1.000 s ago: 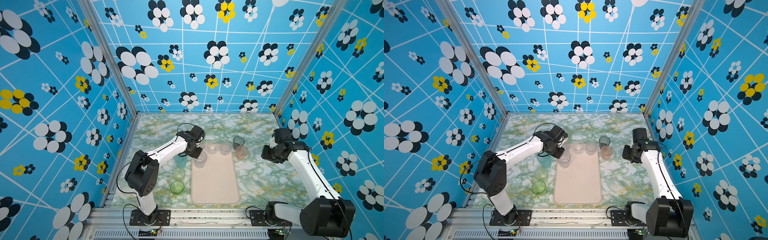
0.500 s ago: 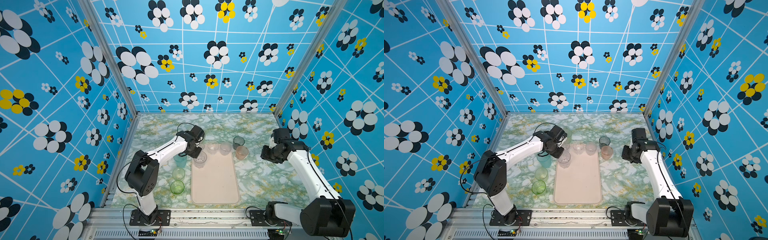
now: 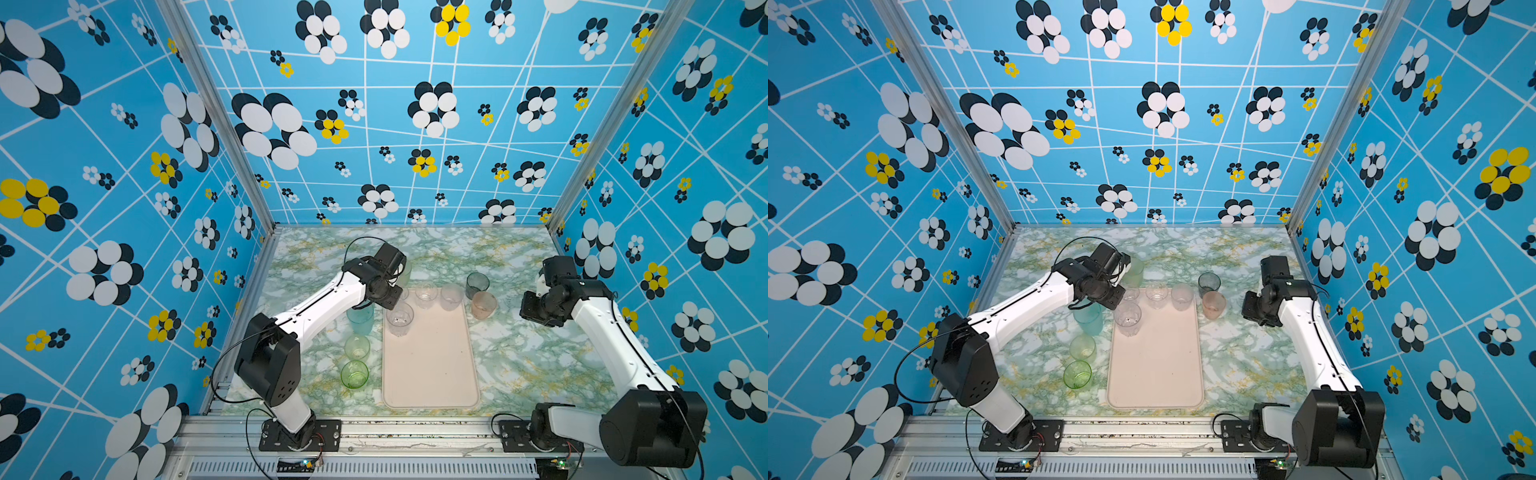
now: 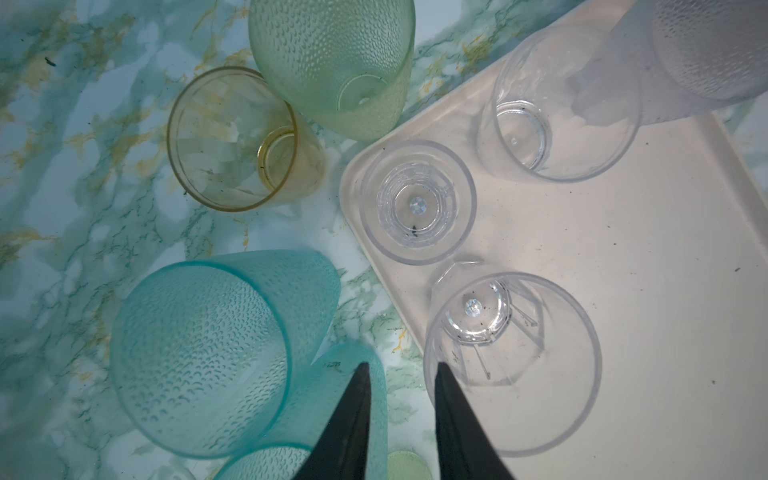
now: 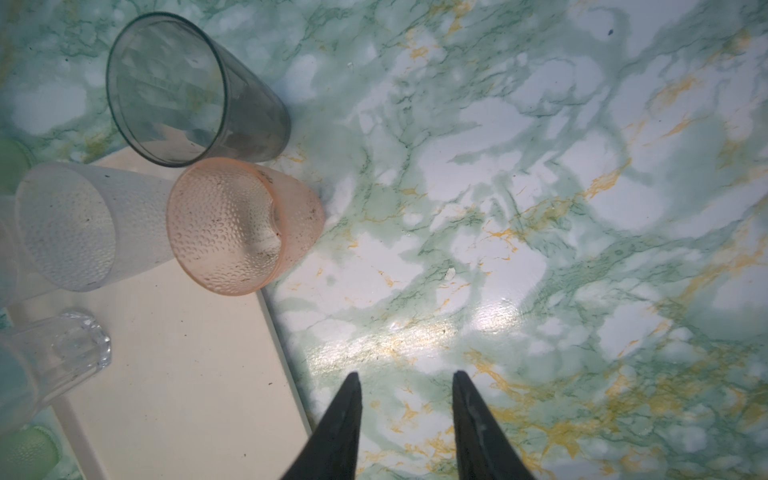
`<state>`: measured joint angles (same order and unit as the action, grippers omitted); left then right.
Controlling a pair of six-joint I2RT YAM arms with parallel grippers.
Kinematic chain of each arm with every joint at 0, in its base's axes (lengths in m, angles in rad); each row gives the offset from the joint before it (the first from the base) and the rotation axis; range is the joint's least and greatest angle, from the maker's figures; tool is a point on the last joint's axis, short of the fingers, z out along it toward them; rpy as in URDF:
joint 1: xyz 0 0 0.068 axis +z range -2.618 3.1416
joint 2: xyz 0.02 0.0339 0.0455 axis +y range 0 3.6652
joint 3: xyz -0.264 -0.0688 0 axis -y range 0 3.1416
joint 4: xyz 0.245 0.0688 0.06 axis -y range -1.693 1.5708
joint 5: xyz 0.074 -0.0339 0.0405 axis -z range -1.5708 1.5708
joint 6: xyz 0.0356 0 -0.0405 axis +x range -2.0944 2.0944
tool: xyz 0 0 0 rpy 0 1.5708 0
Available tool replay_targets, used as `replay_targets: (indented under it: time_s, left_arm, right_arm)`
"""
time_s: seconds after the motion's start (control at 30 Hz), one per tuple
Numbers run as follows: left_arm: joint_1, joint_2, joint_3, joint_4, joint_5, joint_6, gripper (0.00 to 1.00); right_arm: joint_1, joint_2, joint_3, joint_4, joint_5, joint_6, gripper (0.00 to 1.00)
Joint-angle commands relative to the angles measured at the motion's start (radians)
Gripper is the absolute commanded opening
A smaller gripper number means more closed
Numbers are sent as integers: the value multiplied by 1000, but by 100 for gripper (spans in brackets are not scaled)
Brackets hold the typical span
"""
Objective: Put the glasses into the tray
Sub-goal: 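Raise the left gripper and draw the left arm back to the far corner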
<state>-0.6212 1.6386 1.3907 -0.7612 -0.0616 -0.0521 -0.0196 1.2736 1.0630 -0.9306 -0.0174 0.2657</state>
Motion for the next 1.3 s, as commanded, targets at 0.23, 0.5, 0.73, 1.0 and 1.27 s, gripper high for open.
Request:
replay_targets:
  time_s: [0.23,0.5,0.73,1.0,1.27]
  left_arm:
    - [-23,-266,-43,141,-9,-71,32]
    - [8,-428,-145,177,-126,-78,38]
    - [134,-540,-193,199,-75,-110,41]
    - [293,-634,-231,198,-24,-127,47]
    - [367,-634,-240,179,29,-128,48]
  right_arm:
    - [49,56,19,-13,2,0,39]
    - [55,52,12,4,5,7,39]
    - [59,42,2,37,-23,29,39]
    - [82,108,52,51,-26,49,35]
    - [89,159,83,73,-47,73,35]
